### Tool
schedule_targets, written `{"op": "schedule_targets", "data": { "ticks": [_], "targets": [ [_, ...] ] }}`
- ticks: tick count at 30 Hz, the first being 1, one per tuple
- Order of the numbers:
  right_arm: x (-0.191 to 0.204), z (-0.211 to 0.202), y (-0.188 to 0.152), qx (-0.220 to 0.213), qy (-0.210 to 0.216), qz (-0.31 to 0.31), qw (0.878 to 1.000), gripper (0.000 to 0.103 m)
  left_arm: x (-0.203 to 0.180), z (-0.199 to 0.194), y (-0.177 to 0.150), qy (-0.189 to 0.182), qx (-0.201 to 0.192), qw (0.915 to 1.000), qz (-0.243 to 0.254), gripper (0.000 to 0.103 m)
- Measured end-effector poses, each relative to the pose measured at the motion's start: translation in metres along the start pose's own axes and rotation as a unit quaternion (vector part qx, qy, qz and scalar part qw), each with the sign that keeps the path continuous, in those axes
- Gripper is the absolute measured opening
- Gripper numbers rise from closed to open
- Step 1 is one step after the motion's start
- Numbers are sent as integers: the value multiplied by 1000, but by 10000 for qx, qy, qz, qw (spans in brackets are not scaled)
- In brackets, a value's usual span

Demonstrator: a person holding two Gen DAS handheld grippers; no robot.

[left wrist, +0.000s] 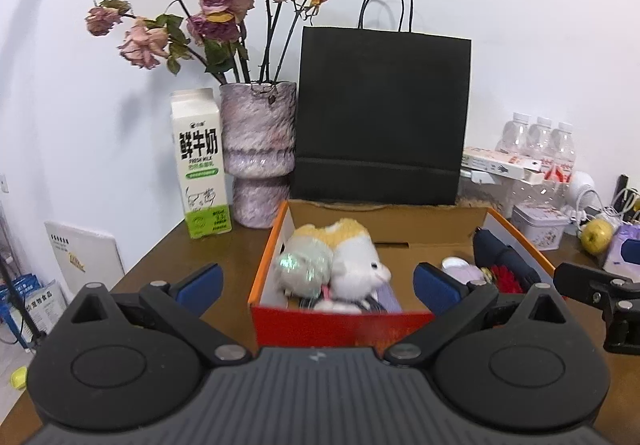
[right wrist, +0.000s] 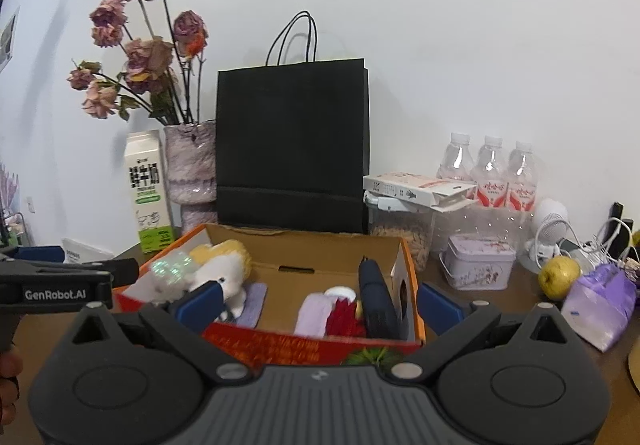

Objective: Organize objects

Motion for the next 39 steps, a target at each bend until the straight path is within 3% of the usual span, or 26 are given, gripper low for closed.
{"op": "schedule_targets", "data": {
  "ticks": [25, 39],
  "targets": [
    [36, -176, -74, 229, 183, 83, 9995, 103, 11, -174, -84, -203, 481, 9986, 103, 103],
    [51, -226, -97, 271, 277, 0, 9992, 103, 14, -222, -109, -146, 539, 9984, 61, 103]
  ]
}}
Point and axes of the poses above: each gripper's, at about its wrist camera, not at the fingertips, and z roughly the way its jaws point, x to its left, y to its top, the point moved 8 cm from there along z, roughly the way its jaws point, and after that the axes turned 8 degrees about z, right-handed, at the moved point
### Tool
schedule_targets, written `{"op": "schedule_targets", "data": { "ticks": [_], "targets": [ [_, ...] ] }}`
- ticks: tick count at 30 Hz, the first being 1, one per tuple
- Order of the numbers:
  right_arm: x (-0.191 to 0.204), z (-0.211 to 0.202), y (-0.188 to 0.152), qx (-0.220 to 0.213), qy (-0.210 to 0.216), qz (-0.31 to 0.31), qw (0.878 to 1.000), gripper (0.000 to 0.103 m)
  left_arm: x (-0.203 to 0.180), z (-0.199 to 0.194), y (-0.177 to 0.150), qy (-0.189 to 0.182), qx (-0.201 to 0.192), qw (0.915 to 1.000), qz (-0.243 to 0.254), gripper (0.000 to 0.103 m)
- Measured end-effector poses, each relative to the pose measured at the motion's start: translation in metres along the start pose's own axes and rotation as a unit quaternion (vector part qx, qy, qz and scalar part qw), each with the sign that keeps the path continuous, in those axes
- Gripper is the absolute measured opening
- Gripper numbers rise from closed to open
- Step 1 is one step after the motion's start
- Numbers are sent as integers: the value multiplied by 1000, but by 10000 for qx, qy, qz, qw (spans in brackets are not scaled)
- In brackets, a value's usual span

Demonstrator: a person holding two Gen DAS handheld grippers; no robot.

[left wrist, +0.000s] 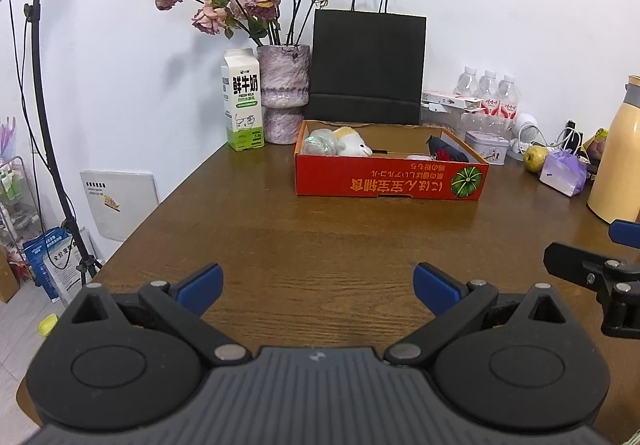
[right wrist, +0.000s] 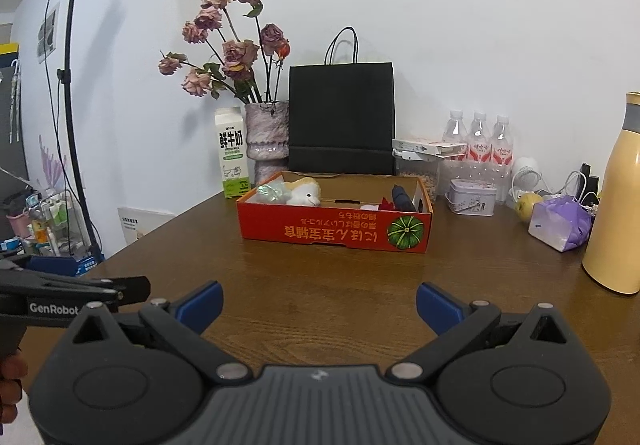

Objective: Organize objects

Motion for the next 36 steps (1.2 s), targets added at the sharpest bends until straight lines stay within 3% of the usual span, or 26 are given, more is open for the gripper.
{"op": "schedule_targets", "data": {
  "ticks": [36],
  "targets": [
    [4, -14, -1, -61, 30, -14, 10000, 103, -5, -17, -5, 8, -35, 10000, 42, 103]
  ]
}}
Point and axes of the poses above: each gripper's, at about its wrist camera, not at the fingertips, and z roughly the way its jaws point, x to its left, y to its top, the point moved 8 cm from there along z, roughly the way its jaws point, and after that the axes turned 8 degrees about z, right-handed, at the moved point
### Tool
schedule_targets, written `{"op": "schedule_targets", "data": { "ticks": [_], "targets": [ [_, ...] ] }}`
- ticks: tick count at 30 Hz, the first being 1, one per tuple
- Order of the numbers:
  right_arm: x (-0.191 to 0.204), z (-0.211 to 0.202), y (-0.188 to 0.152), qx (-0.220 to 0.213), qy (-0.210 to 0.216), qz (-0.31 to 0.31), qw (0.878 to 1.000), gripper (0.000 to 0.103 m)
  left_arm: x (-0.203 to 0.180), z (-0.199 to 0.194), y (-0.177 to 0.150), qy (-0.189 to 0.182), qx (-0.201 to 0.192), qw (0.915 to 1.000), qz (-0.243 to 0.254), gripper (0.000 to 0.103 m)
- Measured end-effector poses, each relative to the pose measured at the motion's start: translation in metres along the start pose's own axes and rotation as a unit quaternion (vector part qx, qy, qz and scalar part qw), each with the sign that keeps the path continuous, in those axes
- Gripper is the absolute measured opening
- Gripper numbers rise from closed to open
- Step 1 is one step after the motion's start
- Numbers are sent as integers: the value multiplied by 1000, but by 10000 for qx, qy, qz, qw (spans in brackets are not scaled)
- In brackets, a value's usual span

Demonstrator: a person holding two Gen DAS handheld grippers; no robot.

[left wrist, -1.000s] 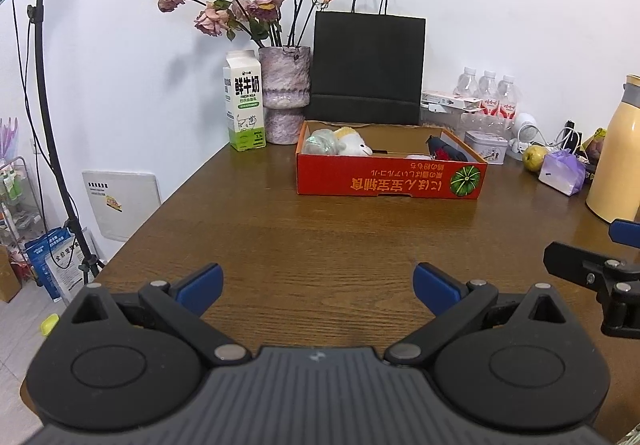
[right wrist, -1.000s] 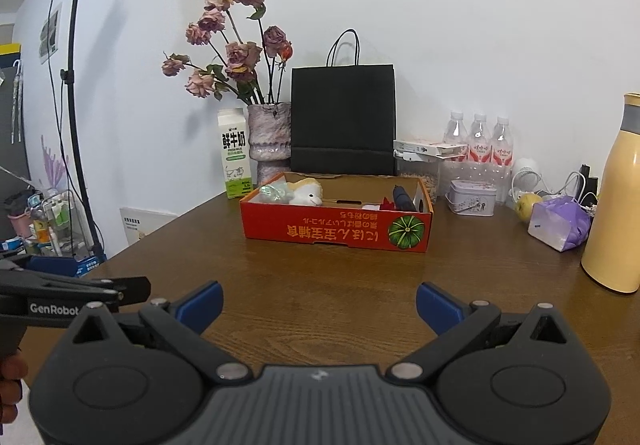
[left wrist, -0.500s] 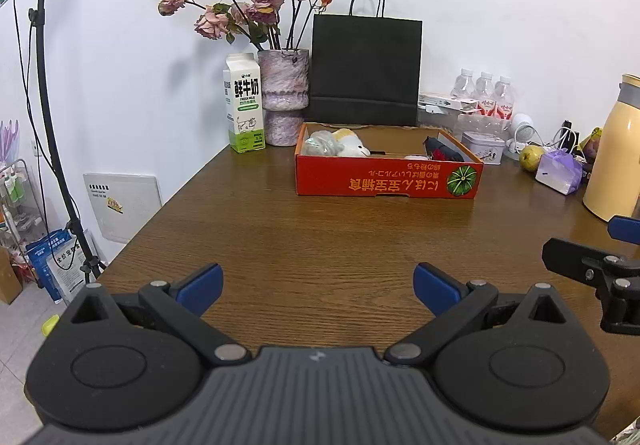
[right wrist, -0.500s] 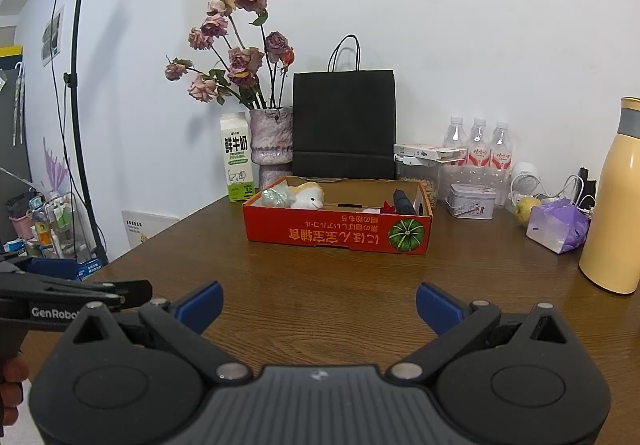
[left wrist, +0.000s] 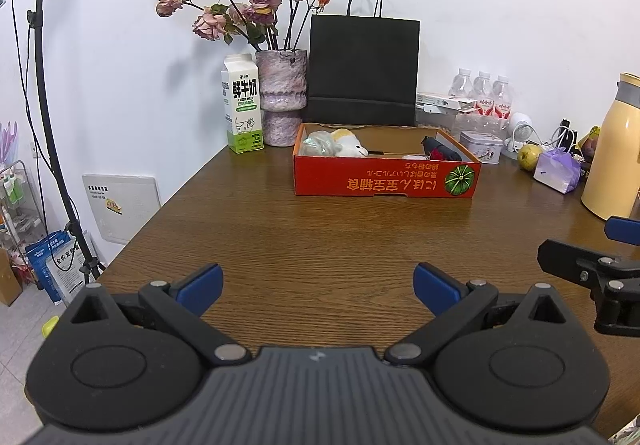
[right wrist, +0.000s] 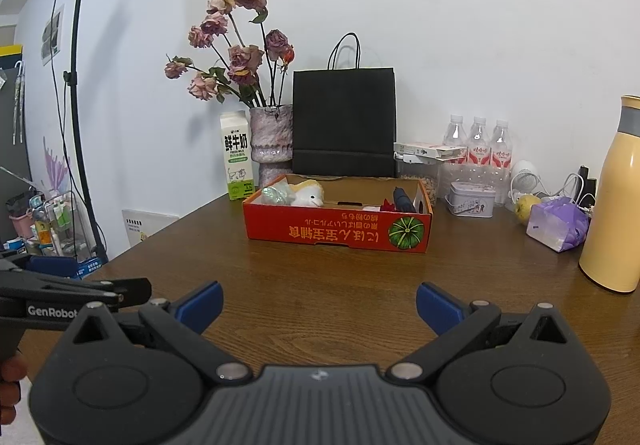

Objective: Organize objects

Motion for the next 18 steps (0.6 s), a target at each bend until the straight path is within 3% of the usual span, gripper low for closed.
{"op": "schedule_targets", "data": {
  "ticks": [18],
  "targets": [
    [-1, 0, -2, -4, -6, 6, 10000, 103, -4, -1, -1, -119, -10, 9999, 99, 103]
  ]
}}
Point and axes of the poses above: each gripper's, at about its wrist camera, not at the fingertips, and z roughly the way its jaws point, x to its left, y to its top, the point moved 8 cm from there along z, roughly the way its jaws point, and after that the axes turned 8 degrees about z, right-handed, at the moved point
